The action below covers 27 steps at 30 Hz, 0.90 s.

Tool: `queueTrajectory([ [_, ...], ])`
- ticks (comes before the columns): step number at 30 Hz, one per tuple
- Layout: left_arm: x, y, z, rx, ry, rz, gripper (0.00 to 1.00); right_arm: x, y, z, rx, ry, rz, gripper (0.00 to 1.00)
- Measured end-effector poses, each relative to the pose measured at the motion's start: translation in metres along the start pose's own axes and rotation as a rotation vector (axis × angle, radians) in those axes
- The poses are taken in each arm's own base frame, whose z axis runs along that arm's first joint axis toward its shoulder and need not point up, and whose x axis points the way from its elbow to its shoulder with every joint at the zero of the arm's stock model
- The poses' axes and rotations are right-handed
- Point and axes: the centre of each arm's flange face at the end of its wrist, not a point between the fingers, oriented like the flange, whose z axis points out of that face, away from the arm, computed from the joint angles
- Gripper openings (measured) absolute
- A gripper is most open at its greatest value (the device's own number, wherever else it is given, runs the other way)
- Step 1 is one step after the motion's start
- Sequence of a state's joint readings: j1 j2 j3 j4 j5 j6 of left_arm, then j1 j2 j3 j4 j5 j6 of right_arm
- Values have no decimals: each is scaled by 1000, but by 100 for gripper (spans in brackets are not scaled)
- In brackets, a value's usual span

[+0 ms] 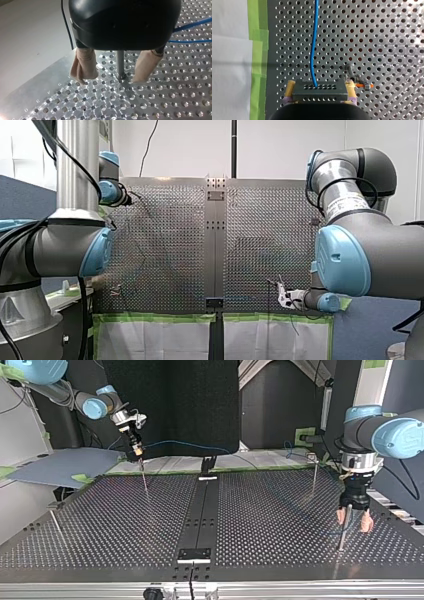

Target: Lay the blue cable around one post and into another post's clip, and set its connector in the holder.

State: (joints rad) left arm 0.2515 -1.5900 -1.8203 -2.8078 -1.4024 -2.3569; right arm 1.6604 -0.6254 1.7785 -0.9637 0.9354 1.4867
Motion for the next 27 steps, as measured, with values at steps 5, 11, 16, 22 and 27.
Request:
queueTrajectory([
  [5, 3, 0, -2, -6, 9, -7, 100, 0, -1, 0, 5, 0, 0, 0],
  [11, 6, 2, -6, -21, 18, -7, 100, 0, -1, 0, 7, 1, 0, 0],
  [16, 6, 3, -12, -46, 19, 4, 100, 0, -1, 0, 6, 1, 0, 0],
  [22, 6, 2, -20, -54, 16, 9, 100, 0, -1, 0, 8, 0, 0, 0],
  [27, 4, 1, -23, -58, -2, 16, 100, 0, -1, 0, 8, 1, 0, 0],
])
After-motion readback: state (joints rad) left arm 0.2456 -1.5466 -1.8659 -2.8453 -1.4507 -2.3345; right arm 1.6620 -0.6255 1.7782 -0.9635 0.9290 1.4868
